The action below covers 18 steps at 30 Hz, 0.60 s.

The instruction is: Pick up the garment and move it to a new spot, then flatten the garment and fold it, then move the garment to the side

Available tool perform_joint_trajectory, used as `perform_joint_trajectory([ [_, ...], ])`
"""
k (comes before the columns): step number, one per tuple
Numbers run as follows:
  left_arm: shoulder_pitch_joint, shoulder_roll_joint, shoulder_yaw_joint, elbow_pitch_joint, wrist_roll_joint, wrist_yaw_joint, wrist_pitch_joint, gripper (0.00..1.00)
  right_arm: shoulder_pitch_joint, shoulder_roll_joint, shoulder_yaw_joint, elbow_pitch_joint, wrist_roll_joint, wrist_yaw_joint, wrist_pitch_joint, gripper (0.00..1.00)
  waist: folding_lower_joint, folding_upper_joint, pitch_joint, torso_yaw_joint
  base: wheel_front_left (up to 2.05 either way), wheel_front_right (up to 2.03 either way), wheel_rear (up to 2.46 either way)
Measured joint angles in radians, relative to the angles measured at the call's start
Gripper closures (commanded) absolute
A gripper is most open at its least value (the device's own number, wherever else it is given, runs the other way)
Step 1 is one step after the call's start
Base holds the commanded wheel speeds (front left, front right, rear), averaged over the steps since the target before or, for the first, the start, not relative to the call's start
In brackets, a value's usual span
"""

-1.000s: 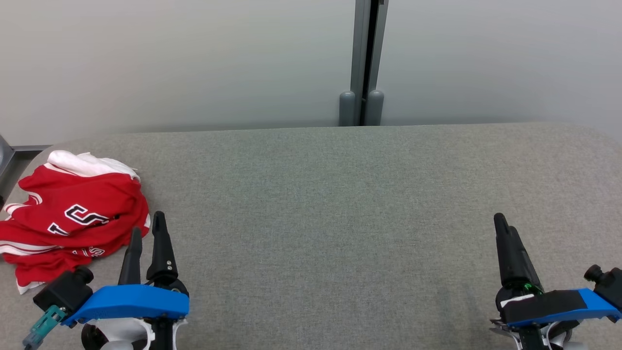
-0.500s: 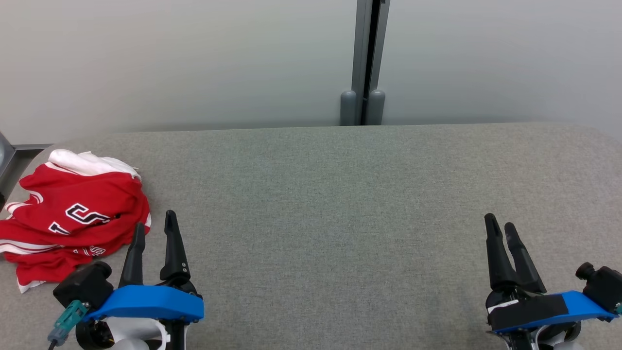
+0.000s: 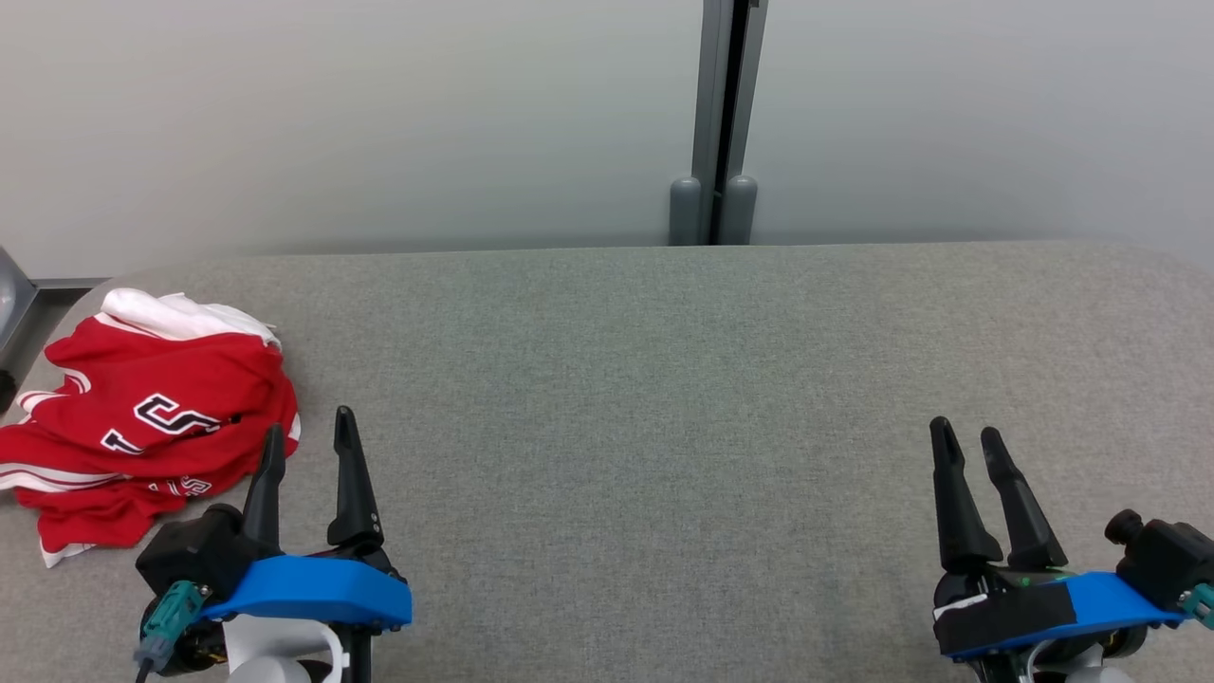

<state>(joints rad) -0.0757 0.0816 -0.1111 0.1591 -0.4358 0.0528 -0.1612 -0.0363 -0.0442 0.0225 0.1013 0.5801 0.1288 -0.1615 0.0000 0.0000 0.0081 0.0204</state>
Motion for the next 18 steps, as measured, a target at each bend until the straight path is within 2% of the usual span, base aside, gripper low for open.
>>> perform_joint_trajectory([
  [18, -0.004, 0.003, -0.020, 0.001, 0.133, 0.014, -0.040, 0.00, 0.005, -0.001, 0.009, -0.006, -0.159, 0.000, -0.039, 0.00, 0.0000, 0.0000, 0.005, 0.008, 0.00, 0.00, 0.00],
])
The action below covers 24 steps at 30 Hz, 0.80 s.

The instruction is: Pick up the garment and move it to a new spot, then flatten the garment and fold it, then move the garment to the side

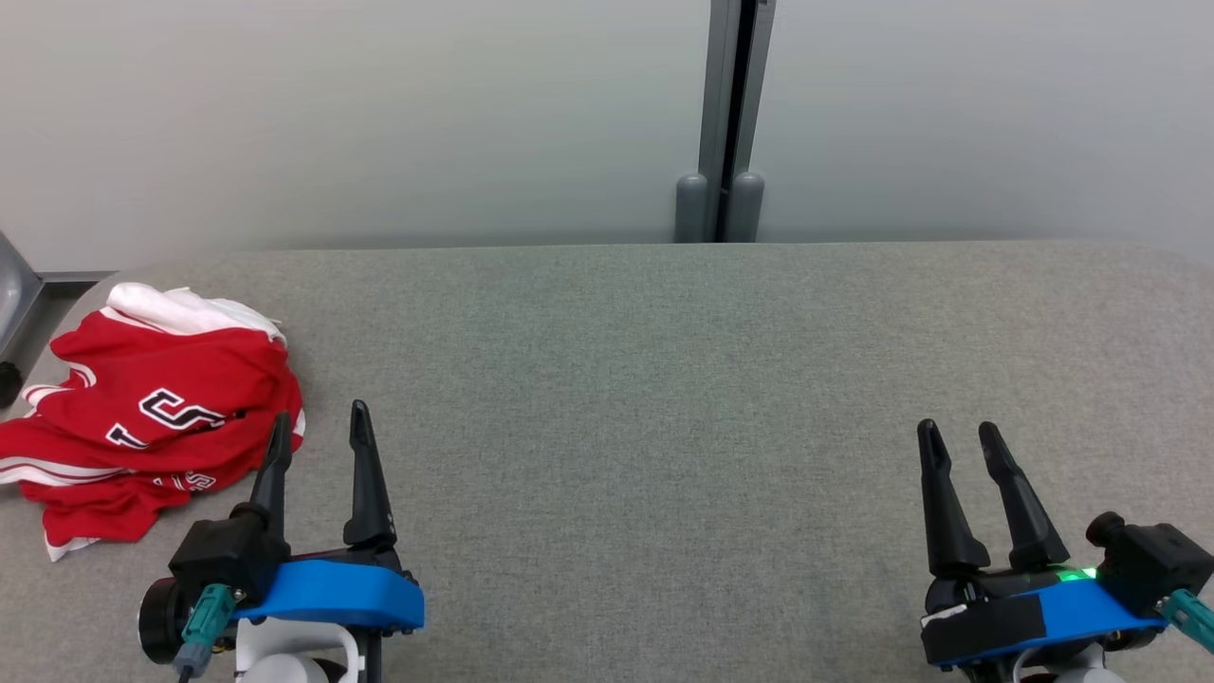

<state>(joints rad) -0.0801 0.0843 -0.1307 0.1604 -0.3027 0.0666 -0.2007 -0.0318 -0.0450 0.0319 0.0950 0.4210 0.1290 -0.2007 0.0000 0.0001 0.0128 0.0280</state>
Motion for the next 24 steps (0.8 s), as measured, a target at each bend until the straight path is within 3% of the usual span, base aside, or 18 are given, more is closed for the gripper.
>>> perform_joint_trajectory([
  [13, -0.003, -0.008, -0.001, 0.016, 0.059, -0.041, -0.025, 0.00, 0.001, -0.001, 0.006, 0.000, -0.098, 0.000, -0.026, 0.00, 0.0000, 0.0000, 0.002, 0.008, 0.00, 0.00, 0.00],
  [24, -0.004, -0.016, 0.012, 0.055, 0.130, -0.041, -0.048, 0.00, 0.003, -0.001, 0.010, 0.015, -0.188, 0.000, -0.048, 0.00, 0.0000, 0.0000, 0.004, 0.014, 0.00, 0.00, 0.00],
])
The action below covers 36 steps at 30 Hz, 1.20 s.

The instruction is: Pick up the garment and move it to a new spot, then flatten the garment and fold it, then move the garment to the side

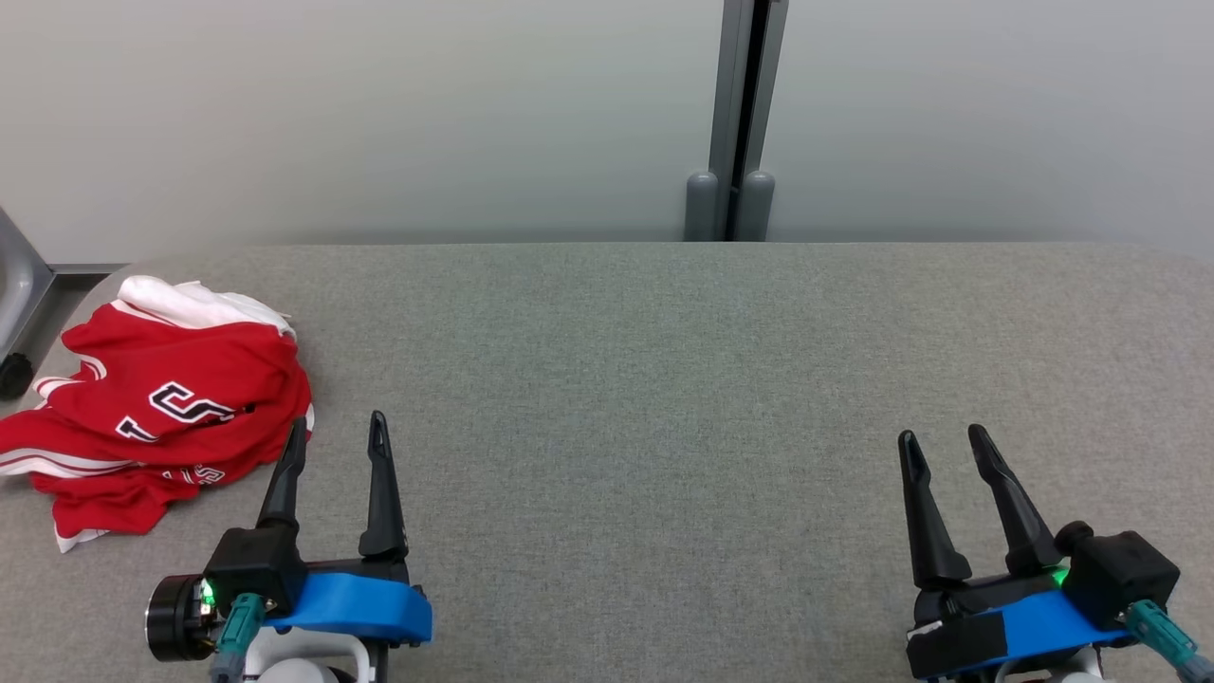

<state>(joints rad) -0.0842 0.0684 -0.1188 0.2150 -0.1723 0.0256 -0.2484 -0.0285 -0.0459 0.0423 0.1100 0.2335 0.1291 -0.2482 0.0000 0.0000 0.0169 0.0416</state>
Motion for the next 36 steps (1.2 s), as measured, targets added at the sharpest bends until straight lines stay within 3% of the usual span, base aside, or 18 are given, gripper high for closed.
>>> perform_joint_trajectory([
  [9, -0.002, -0.005, 0.010, 0.044, 0.042, 0.005, -0.014, 0.00, 0.000, -0.001, -0.019, 0.040, -0.059, 0.000, -0.014, 0.00, 0.0000, 0.0000, 0.002, -0.001, 0.00, 0.00, 0.00],
  [36, -0.019, -0.011, 0.023, 0.071, 0.049, 0.009, -0.015, 0.00, -0.003, -0.001, -0.025, 0.078, -0.056, 0.000, -0.014, 0.00, 0.0000, 0.0000, 0.005, 0.022, 0.00, 0.00, 0.00],
])
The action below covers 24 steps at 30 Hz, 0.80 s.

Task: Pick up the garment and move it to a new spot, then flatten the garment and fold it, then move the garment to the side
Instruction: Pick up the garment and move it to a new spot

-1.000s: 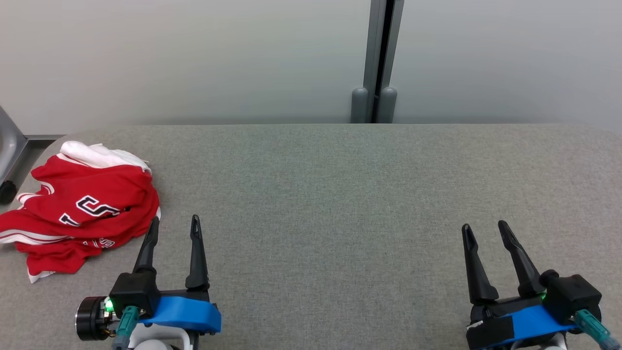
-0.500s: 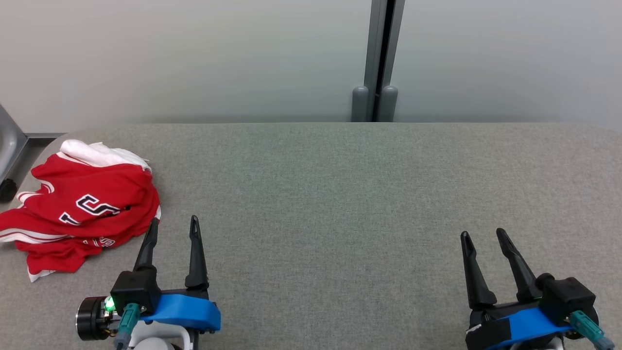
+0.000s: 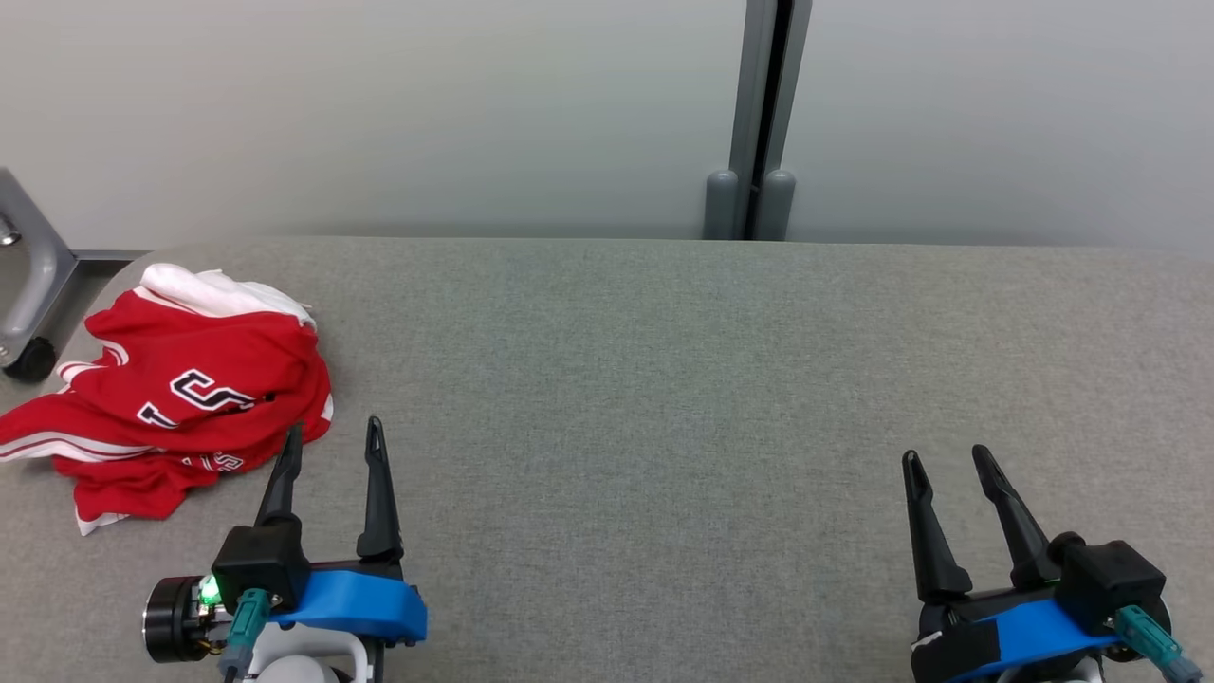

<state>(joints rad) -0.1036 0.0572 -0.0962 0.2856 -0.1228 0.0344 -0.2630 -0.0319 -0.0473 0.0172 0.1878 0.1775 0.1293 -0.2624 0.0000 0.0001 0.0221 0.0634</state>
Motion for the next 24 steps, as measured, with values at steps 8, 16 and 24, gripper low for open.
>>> perform_joint_trajectory([
  [8, -0.003, 0.003, 0.017, -0.003, 0.009, 0.005, 0.000, 0.00, -0.005, 0.000, 0.003, -0.001, -0.002, 0.000, 0.000, 0.00, 0.0000, 0.0000, -0.001, 0.056, 0.00, 0.00, 0.00],
  [16, 0.000, 0.009, 0.028, -0.015, 0.011, 0.013, 0.000, 0.00, -0.007, 0.000, -0.003, 0.007, -0.009, 0.000, 0.000, 0.00, 0.0000, 0.0000, -0.005, 0.153, 0.00, 0.00, 0.00],
  [24, 0.017, 0.016, 0.045, -0.024, 0.012, 0.019, 0.000, 0.00, -0.006, 0.000, -0.001, 0.019, -0.009, 0.000, 0.000, 0.00, 0.0000, 0.0000, -0.010, 0.265, 0.00, 0.00, 0.00],
])
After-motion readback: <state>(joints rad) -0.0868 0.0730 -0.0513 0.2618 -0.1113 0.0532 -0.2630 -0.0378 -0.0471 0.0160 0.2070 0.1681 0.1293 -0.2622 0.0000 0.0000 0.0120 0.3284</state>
